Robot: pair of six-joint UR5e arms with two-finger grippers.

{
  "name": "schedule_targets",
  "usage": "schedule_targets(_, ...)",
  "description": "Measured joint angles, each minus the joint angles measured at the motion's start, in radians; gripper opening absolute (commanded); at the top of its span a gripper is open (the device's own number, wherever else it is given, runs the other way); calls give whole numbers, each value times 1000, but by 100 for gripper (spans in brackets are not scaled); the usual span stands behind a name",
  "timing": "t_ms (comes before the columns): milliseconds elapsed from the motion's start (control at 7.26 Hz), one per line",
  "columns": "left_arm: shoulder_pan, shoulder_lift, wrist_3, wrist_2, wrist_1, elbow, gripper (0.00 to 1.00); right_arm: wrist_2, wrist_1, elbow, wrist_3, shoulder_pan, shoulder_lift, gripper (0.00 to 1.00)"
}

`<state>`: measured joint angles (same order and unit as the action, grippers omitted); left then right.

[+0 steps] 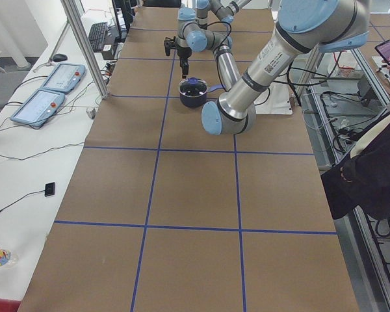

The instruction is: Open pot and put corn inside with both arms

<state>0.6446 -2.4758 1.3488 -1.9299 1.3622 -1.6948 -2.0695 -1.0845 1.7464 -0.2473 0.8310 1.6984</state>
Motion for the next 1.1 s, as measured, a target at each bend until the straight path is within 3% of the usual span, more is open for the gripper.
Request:
schedule_targets(275,-3,0,1,0,0,0,98,0,0,-16,33,-2,-6,83)
schedule_targets(413,-5,0,1,0,0,0,98,-3,0,-21,45,-2,-9,64)
schedule_targets(688,-6,0,2,0,-1,0,98,-11,0,-22,52,-2,-12,38)
schedule_targets(964,-7,1,7,1,-2,0,98,-24,-1,-20,57,7,-13,20)
schedule_targets(1101,-8,2,9,3,-2,0,98,-41,-2,-18,62,21,-13,16)
